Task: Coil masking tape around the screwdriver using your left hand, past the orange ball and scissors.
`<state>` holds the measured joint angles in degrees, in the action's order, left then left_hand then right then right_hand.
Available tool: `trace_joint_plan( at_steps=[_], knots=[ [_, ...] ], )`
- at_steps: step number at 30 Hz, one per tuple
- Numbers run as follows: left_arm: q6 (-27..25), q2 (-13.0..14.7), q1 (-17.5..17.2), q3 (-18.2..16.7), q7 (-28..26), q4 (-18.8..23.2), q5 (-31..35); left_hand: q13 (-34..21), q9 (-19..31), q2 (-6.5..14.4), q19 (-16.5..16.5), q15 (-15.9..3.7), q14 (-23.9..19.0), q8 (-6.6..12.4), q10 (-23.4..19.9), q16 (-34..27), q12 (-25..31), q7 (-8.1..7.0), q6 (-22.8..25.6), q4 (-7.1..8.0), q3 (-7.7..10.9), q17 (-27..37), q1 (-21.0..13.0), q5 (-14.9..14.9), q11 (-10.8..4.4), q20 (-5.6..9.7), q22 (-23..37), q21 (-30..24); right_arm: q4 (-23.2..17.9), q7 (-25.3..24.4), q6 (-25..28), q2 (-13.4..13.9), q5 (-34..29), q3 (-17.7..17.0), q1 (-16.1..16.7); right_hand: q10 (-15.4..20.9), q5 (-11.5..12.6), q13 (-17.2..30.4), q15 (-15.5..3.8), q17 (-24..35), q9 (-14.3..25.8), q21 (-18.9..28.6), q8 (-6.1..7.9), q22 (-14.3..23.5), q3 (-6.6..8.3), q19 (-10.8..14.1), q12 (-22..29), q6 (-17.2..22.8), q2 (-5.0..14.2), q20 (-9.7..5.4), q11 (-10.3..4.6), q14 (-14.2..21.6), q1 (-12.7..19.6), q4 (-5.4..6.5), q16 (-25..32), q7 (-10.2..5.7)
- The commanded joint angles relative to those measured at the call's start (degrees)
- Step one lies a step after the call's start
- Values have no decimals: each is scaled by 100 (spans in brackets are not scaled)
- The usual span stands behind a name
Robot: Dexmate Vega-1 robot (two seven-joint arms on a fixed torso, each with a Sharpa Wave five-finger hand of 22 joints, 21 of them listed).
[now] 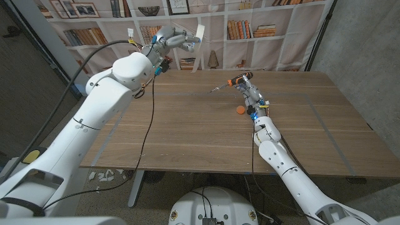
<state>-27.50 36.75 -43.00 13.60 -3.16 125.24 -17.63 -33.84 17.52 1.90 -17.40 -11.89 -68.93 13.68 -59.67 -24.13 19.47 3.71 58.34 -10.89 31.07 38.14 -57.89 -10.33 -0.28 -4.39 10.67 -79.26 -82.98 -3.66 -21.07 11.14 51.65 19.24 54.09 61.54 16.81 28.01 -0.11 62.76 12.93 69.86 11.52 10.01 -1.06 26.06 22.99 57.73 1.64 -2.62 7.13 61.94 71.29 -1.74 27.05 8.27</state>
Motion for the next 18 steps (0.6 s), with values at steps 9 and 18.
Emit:
trace_joint_plan(
  at_steps=[9, 18],
  knots=[
    [-516, -54, 363, -116, 895, -96, -1331, -648, -18, 551, -87, -82, -162, -52, -850, -23, -34, 216, 172, 127, 210, 27, -651, 17, -636, 1, -1, -46, 221, -591, -518, -252, -658, 46, -293, 832, -34, 35, -1227, 18, 20, -6, 42, 20, 760, -31, -42, 680, 767, -790, -871, 738, 577, 32, -45, -715],
    [-908, 112, 353, -188, 996, 87, -1921, -648, -41, 551, -129, -53, -214, -77, -869, -31, -43, 264, 177, 109, 217, 28, -695, 32, -625, -7, -3, -66, 414, -576, -707, -356, -607, -42, -376, 834, -60, 36, -1230, 20, 17, -12, 45, 21, 790, -44, -59, 676, 768, -791, -859, 717, 558, 25, -72, -732]
  ],
)
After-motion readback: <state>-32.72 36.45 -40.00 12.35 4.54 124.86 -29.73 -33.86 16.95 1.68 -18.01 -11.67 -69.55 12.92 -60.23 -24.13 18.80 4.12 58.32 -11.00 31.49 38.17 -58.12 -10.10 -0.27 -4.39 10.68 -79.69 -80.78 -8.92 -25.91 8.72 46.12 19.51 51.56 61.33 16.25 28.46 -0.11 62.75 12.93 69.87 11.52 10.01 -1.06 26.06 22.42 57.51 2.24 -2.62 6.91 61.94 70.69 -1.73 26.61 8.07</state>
